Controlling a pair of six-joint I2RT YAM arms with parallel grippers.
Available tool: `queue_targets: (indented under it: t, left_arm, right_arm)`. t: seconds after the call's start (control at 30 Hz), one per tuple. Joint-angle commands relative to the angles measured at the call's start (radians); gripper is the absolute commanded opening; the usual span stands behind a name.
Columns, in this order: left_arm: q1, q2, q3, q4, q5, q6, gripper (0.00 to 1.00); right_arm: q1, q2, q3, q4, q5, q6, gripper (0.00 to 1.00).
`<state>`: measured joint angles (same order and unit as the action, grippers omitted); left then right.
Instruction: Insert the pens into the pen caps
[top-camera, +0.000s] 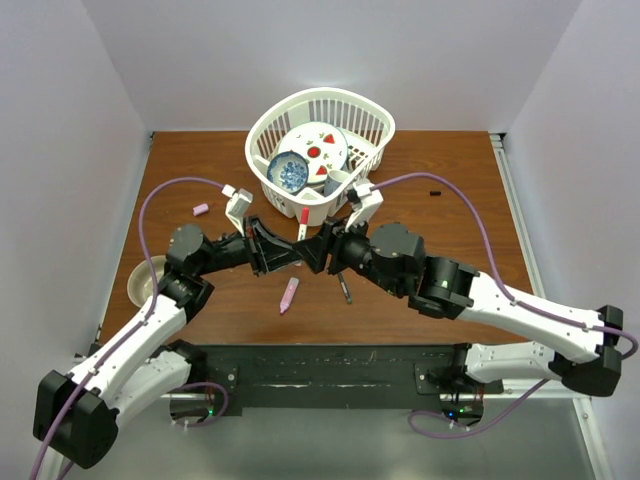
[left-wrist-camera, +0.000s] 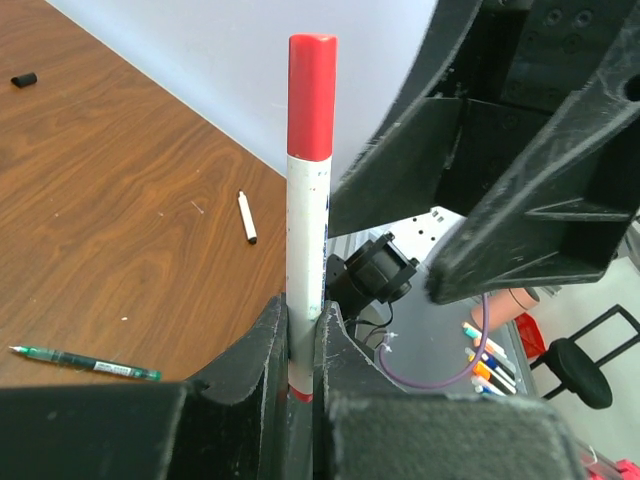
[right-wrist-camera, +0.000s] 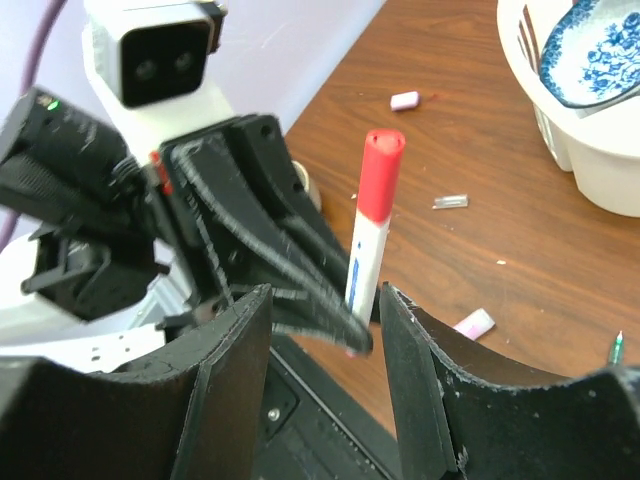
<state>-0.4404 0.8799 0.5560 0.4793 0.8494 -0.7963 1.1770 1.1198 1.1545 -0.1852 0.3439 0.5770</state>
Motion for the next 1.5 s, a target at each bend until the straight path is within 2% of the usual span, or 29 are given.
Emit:
queue_targets:
  t: [0.0,0.13,0.3,0.4,0.47,0.5,0.57,0.6,0.67,0.7,0.8,0.83,0.93,1.03,1.07,1.2,1.47]
  left_arm:
    - [0.000,-0.025,-0.022,0.096,0.033,-0.030,0.00]
    - [0.000,-0.036,-0.037,0.102,0.039,-0.032,0.00]
    - [0.000,-0.035,-0.053,0.114,0.040,-0.041,0.00]
    - [0.000,-0.029,-0.051,0.119,0.033,-0.047,0.00]
    - [0.000,-0.022,-0.048,0.120,0.030,-0.047,0.00]
    - [0.000,-0.019,-0.047,0.116,0.024,-0.047,0.15]
    - [0.000,-0.013,-0.033,0.055,-0.004,-0.017,0.38]
    - [0.000,-0.010,-0.022,-0.002,-0.015,-0.003,0.53]
    - [0.000,-0.012,-0.016,-0.047,-0.035,0.025,0.62]
    - [0.000,-0.013,-0.015,-0.076,-0.039,0.029,0.77]
    - [0.000,-0.027,-0.001,-0.167,-0.070,0.060,0.89]
    - [-0.001,-0.035,0.005,-0.197,-0.084,0.089,0.89]
    - [0.000,-0.045,0.030,-0.323,-0.153,0.169,0.90]
    - [0.000,-0.067,0.048,-0.436,-0.263,0.242,0.90]
    - [0.000,-0.071,0.051,-0.461,-0.326,0.253,0.90]
    - [0.000,-0.075,0.140,-0.631,-0.414,0.317,0.90]
    - [0.000,-0.151,0.199,-0.754,-0.545,0.408,0.90]
  right_arm:
    - [0.003,0.046,0.063,0.049,0.081,-0.003,0.50]
    - [0.003,0.077,0.071,0.017,0.142,0.037,0.42]
    - [0.004,0.094,0.068,-0.003,0.162,0.049,0.11]
    - [0.003,0.089,0.062,0.000,0.165,0.044,0.02]
    - [0.003,0.083,0.057,-0.005,0.176,0.040,0.00]
    - [0.003,0.081,0.057,-0.014,0.197,0.029,0.00]
    - [-0.007,0.080,0.079,-0.075,0.219,0.017,0.00]
    - [-0.014,0.081,0.088,-0.103,0.228,-0.002,0.00]
    - [-0.051,0.074,0.108,-0.198,0.233,-0.025,0.00]
    - [-0.069,0.068,0.109,-0.235,0.230,-0.035,0.00]
    - [-0.190,0.037,0.062,-0.333,0.118,-0.049,0.00]
    - [-0.267,0.023,0.039,-0.347,0.077,-0.052,0.00]
    - [-0.382,0.008,-0.054,-0.408,0.009,-0.086,0.00]
    - [-0.447,0.055,-0.111,-0.445,-0.043,-0.127,0.00]
    - [-0.453,0.075,-0.118,-0.447,-0.051,-0.135,0.00]
    - [-0.478,0.155,-0.166,-0.412,-0.059,-0.135,0.00]
    - [-0.557,0.342,-0.234,-0.356,-0.040,-0.137,0.05]
